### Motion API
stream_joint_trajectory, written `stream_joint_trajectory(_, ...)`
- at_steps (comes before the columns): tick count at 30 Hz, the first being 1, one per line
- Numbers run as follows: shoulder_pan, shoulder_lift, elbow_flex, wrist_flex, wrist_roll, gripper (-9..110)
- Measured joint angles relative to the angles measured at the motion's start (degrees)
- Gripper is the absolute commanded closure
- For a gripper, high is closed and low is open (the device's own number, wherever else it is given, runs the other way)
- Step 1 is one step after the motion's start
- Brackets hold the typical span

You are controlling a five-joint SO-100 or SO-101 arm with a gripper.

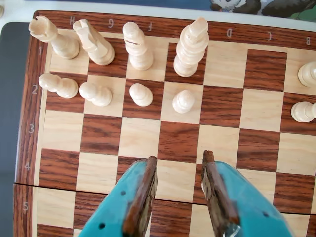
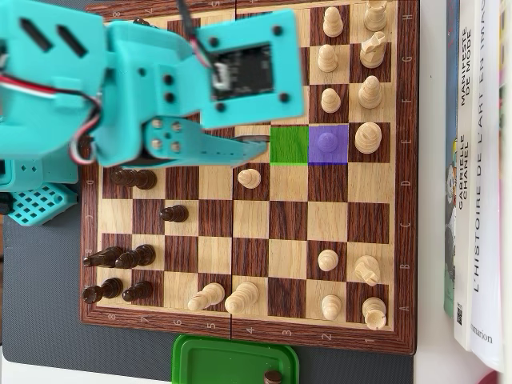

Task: Play chess

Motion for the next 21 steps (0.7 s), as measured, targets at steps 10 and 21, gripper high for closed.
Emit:
stream_joint_trajectory(10,1.32,-9.76,-9.32,0.00,0.00,87)
stream_joint_trajectory(21,2.29,-19.86,-14.94,0.00,0.00,87)
